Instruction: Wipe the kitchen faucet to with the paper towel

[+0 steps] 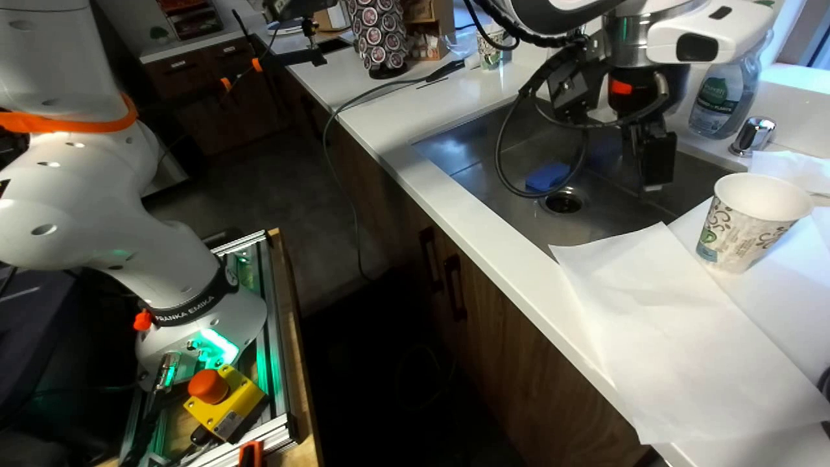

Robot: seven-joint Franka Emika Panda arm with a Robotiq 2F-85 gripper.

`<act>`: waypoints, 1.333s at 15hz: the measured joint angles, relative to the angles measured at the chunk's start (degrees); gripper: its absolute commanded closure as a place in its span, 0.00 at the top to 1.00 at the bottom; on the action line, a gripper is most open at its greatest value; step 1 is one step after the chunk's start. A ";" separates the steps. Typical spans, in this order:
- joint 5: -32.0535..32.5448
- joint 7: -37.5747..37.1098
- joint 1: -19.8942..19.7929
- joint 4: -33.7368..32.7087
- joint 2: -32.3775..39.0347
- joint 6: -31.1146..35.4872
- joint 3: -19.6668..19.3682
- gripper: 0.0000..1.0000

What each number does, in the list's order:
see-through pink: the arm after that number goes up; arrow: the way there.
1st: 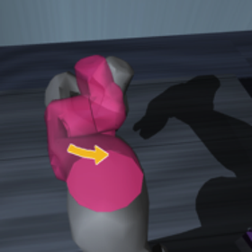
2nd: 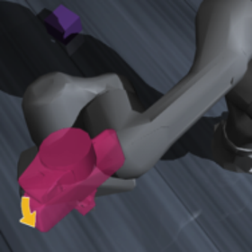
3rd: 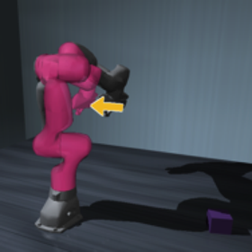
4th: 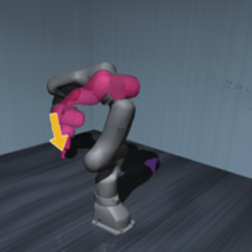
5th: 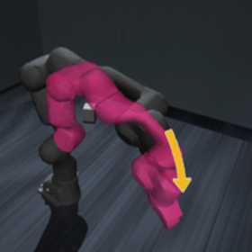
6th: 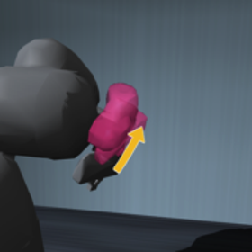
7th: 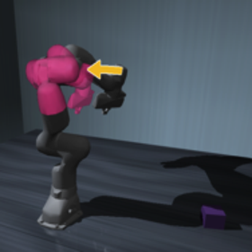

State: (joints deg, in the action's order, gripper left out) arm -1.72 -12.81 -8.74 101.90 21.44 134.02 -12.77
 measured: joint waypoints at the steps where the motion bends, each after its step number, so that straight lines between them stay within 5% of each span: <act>1: 1.65 -2.59 0.06 -0.02 0.92 0.36 -1.07 1.00; 9: 3.27 -4.50 -0.54 -0.34 2.87 0.36 -2.12 1.00; 20: -6.32 21.66 -14.23 -5.97 8.87 -3.09 1.92 1.00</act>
State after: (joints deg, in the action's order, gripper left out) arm -8.03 8.84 -22.98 95.92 30.31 130.93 -10.85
